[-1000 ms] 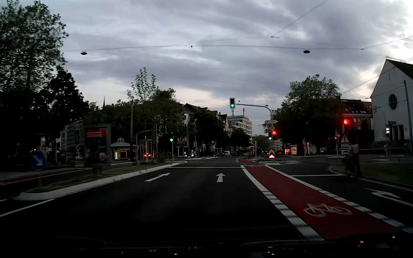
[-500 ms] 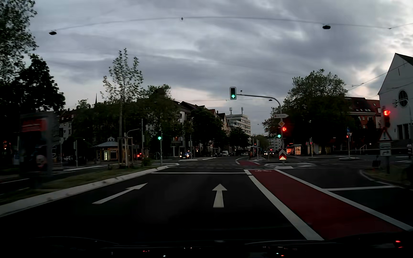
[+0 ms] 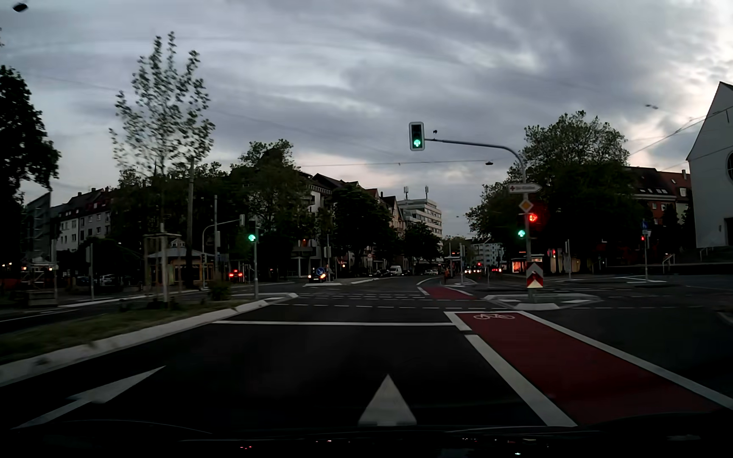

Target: Follow the waypoints while adhering to traffic rules and regulations

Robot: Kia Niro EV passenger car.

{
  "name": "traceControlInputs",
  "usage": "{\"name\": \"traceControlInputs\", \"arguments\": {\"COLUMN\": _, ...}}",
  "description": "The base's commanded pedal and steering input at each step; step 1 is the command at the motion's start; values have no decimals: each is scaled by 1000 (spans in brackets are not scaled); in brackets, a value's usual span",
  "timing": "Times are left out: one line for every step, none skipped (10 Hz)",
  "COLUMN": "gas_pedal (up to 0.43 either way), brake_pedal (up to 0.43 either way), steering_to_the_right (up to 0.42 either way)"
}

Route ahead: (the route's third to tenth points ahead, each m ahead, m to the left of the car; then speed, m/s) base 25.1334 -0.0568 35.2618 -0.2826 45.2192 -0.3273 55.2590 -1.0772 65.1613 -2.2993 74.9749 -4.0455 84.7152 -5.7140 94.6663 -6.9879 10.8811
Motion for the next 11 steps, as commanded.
{"name": "traceControlInputs", "arguments": {"gas_pedal": 157, "brake_pedal": 0, "steering_to_the_right": 7}}
{"name": "traceControlInputs", "arguments": {"gas_pedal": 157, "brake_pedal": 0, "steering_to_the_right": 7}}
{"name": "traceControlInputs", "arguments": {"gas_pedal": 157, "brake_pedal": 0, "steering_to_the_right": 7}}
{"name": "traceControlInputs", "arguments": {"gas_pedal": 150, "brake_pedal": 0, "steering_to_the_right": 7}}
{"name": "traceControlInputs", "arguments": {"gas_pedal": 150, "brake_pedal": 0, "steering_to_the_right": 6}}
{"name": "traceControlInputs", "arguments": {"gas_pedal": 150, "brake_pedal": 0, "steering_to_the_right": 6}}
{"name": "traceControlInputs", "arguments": {"gas_pedal": 150, "brake_pedal": 0, "steering_to_the_right": 6}}
{"name": "traceControlInputs", "arguments": {"gas_pedal": 150, "brake_pedal": 0, "steering_to_the_right": 6}}
{"name": "traceControlInputs", "arguments": {"gas_pedal": 150, "brake_pedal": 0, "steering_to_the_right": 6}}
{"name": "traceControlInputs", "arguments": {"gas_pedal": 138, "brake_pedal": 0, "steering_to_the_right": 6}}
{"name": "traceControlInputs", "arguments": {"gas_pedal": 138, "brake_pedal": 0, "steering_to_the_right": 6}}
